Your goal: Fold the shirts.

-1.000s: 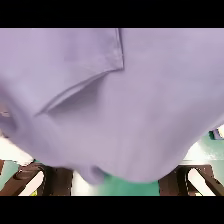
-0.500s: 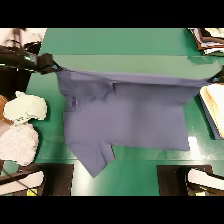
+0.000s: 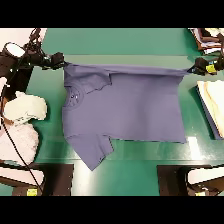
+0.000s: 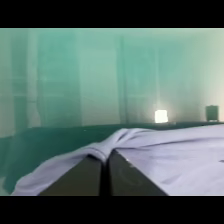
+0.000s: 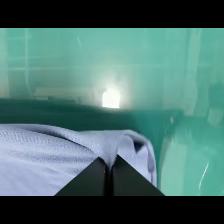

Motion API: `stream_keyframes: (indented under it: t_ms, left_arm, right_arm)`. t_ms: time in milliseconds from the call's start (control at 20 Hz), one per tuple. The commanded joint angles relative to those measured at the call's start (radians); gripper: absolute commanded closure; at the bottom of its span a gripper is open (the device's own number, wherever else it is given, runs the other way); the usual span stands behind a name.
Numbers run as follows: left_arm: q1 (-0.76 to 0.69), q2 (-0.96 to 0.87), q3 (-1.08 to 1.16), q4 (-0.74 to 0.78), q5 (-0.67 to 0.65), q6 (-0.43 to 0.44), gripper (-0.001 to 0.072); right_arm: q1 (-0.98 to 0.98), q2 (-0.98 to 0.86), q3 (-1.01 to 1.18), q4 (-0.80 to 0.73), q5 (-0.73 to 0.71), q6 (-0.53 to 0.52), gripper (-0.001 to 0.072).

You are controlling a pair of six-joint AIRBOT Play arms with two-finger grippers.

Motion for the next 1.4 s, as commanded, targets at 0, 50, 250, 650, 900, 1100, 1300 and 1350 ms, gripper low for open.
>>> stream_keyframes:
  t_ms: [0,50,250,650,900,1100,1300,1350]
  left_arm:
    - [0.006,-0.017,0.016,0.040,-0.125,0.012,0.0681]
    - [0.006,-0.017,0.010,0.070,-0.179,0.012,0.0682]
    - [0.005,-0.016,-0.089,0.139,-0.278,0.012,0.0682]
    - [0.005,-0.016,-0.222,0.140,-0.279,0.008,0.0678]
    - [0.005,0.010,-0.222,0.194,-0.327,-0.045,0.0228]
    - [0.005,0.175,-0.294,0.385,-0.414,-0.106,0.0228]
    - [0.005,0.447,-0.655,0.365,-0.407,-0.199,0.0228]
    - [0.005,0.513,-0.755,0.349,-0.407,-0.212,0.0228]
  right_arm:
    - [0.017,-0.030,0.029,-0.006,0.021,-0.003,0.0698]
    - [0.017,-0.026,0.003,-0.006,0.047,-0.003,0.0698]
    - [0.031,0.048,-0.229,-0.070,0.016,-0.005,0.0698]
    - [0.055,0.163,-0.504,-0.080,-0.113,-0.028,0.0694]
    - [0.023,0.195,-0.504,-0.073,-0.031,-0.024,0.0261]
    - [-0.042,0.330,-0.506,-0.073,0.023,-0.024,0.0261]
    - [-0.064,0.432,-0.506,-0.073,0.038,-0.024,0.0261]
    - [-0.063,0.446,-0.506,-0.072,0.034,-0.024,0.0261]
